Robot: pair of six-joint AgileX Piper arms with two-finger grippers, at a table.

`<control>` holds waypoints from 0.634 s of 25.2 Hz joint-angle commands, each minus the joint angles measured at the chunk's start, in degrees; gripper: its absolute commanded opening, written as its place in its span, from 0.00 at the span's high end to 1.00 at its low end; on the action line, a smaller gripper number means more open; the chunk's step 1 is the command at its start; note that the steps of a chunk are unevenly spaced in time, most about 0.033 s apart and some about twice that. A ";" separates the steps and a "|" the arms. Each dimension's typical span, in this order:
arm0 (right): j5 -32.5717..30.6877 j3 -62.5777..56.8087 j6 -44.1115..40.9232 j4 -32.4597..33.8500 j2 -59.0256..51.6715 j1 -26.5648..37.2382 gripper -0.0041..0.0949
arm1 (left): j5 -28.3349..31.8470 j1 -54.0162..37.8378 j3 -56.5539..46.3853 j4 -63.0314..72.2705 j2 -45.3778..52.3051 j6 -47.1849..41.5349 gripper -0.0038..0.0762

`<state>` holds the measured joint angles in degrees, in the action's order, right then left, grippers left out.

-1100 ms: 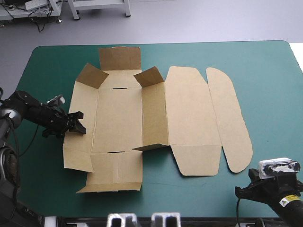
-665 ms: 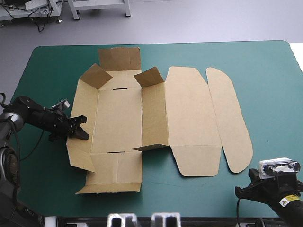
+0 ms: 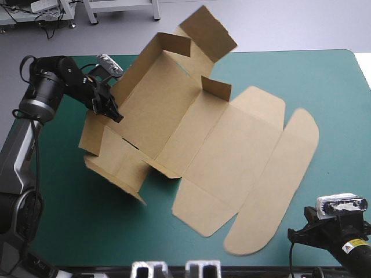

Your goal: Fold the box

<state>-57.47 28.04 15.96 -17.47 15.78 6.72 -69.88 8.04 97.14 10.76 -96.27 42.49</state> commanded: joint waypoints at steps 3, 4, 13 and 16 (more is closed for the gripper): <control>3.06 1.76 0.67 -0.93 0.63 -0.11 0.98 | 10.89 10.83 4.70 -11.09 2.84 7.34 0.96; 3.06 1.76 0.67 -0.93 0.63 -0.11 0.98 | 14.09 13.52 4.70 -12.35 2.84 9.00 0.96; 1.86 5.46 -0.72 1.91 0.73 -0.11 0.98 | 20.17 28.88 4.70 -25.37 2.84 12.30 0.96; 3.34 9.72 -5.82 4.32 1.04 -0.11 0.98 | 21.17 33.31 4.49 -34.26 2.84 3.23 0.96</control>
<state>-58.53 32.45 13.77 -14.58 15.78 6.72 -53.62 38.00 99.74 -14.86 -96.27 52.95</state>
